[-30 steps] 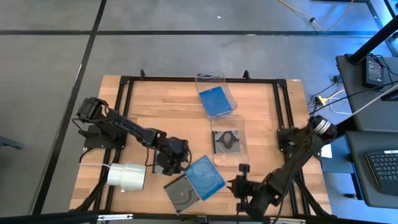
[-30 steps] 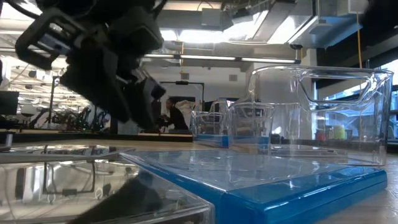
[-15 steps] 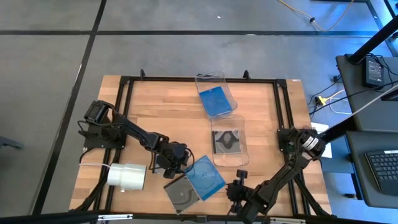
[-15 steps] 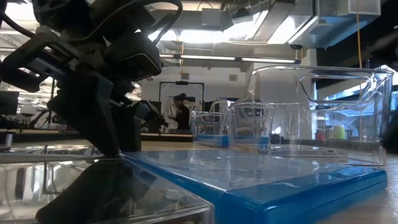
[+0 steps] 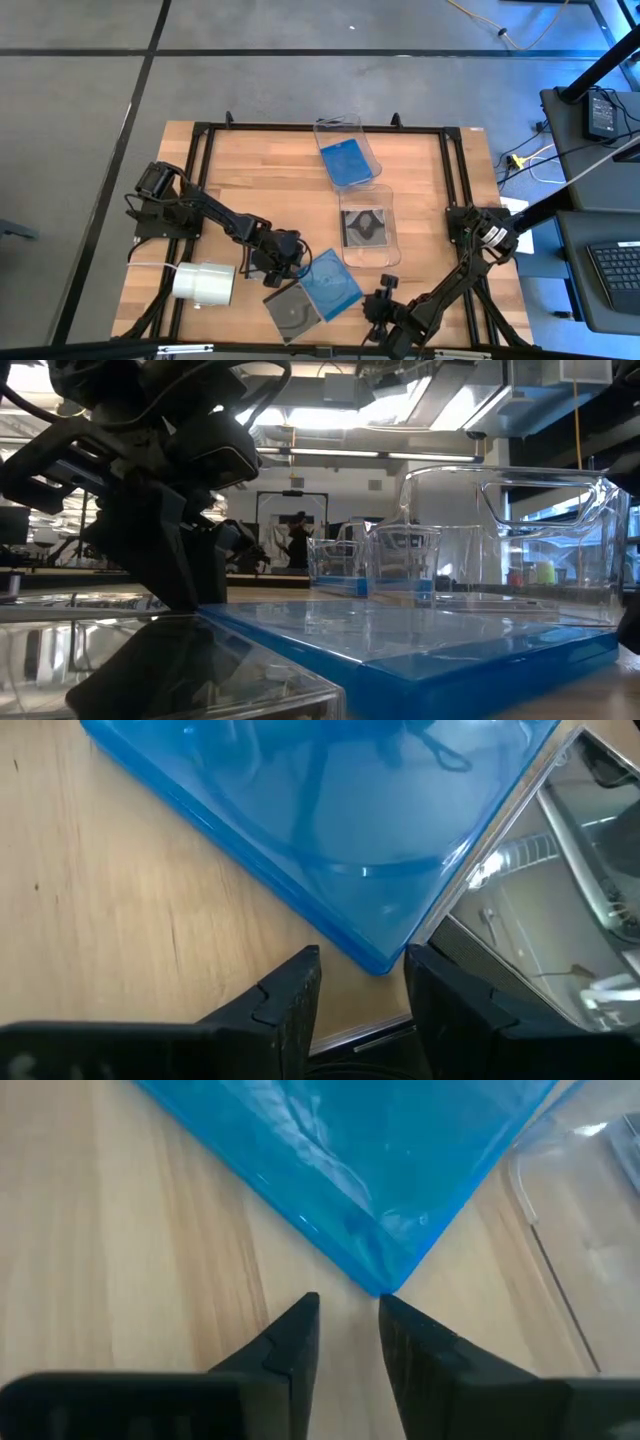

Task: Pick & place jewel cases by type
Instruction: Put the blue CD case into the top transparent bin

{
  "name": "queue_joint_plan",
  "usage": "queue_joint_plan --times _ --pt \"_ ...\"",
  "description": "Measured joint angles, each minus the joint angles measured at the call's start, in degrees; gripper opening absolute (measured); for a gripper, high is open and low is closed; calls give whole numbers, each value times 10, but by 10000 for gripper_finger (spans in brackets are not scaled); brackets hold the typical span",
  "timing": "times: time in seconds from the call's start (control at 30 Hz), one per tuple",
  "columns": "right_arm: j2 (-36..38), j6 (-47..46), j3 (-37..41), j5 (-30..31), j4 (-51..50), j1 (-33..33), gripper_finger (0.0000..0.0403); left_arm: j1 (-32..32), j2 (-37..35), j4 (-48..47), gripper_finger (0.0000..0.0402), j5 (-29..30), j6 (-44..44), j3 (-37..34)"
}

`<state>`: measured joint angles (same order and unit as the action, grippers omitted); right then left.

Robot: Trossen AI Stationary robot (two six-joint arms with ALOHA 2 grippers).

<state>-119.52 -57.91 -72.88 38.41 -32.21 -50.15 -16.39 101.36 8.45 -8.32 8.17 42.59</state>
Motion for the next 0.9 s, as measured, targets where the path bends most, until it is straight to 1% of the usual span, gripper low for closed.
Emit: queue_joint_plan --times 0.27,0.4,0.53,0.67,0.9 --pt "0 -48 0 1 -11 3 198 -2 1 3 132 6 -35 -1" --pt "0 -59 0 1 -13 3 227 -2 2 8 126 13 -46 -1" --pt "0 -56 0 1 -16 3 233 -3 2 8 121 23 -66 -1" --pt "0 -64 -1 -5 -19 9 226 -3 2 8 117 25 -69 -1" --pt "2 -62 -2 -53 -4 31 217 -4 2 8 111 20 -66 -1"
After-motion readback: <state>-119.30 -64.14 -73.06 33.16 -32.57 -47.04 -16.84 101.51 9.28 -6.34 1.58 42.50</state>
